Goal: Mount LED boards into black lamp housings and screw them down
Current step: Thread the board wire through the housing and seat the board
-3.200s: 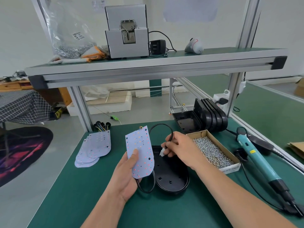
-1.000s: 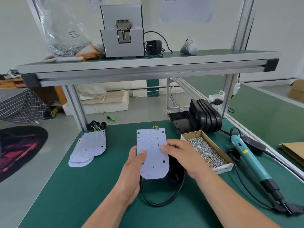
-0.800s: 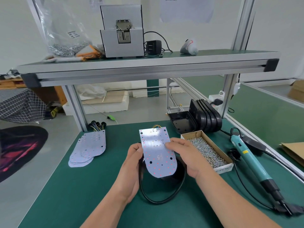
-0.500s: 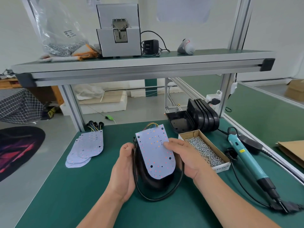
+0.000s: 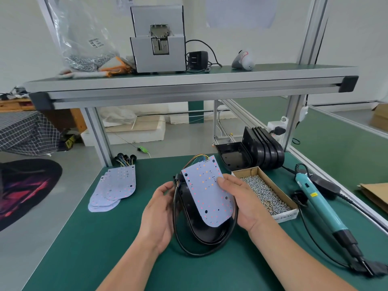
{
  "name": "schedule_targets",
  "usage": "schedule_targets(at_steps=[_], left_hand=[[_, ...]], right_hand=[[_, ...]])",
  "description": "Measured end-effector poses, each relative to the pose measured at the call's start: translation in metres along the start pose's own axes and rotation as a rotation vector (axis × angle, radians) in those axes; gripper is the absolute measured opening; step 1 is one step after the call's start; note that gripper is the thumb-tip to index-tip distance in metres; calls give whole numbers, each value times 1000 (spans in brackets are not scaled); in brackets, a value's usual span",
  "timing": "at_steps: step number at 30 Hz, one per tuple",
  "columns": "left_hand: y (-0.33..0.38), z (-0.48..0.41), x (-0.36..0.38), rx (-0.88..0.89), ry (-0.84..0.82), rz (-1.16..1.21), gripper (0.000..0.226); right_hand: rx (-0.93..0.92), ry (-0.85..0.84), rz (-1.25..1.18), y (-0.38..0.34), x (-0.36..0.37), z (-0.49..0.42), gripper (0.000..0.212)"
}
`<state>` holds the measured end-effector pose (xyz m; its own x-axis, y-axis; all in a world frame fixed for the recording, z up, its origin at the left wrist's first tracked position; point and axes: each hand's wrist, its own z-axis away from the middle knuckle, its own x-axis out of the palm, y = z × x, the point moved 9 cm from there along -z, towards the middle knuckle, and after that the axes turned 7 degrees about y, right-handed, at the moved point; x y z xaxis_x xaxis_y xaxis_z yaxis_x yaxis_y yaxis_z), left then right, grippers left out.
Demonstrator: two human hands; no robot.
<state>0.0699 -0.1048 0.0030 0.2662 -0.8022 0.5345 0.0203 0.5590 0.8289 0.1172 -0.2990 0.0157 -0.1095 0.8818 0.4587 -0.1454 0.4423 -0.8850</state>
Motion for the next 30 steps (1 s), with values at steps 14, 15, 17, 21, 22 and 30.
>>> schedule_targets(at_steps=[14,15,17,21,22,30], left_hand=[[26,4,4,563,-9,-1103,13],[28,2,0,620,28,-1188,15],[34,4,-3,680,70,-1266,23],[32,7,-3,590,188,-1474,29],[31,7,-4,573,206,-1532,30],[35,10,0,530,229,-1887,27]], right_hand=[[16,-112,-56,-2,12,5,37],[15,-116,-72,-3,12,5,40],[1,-114,-109,-8,11,3,47],[-34,-123,-100,-13,8,2,42],[-33,-120,-93,-13,7,2,40],[72,-113,16,-3,6,4,21]])
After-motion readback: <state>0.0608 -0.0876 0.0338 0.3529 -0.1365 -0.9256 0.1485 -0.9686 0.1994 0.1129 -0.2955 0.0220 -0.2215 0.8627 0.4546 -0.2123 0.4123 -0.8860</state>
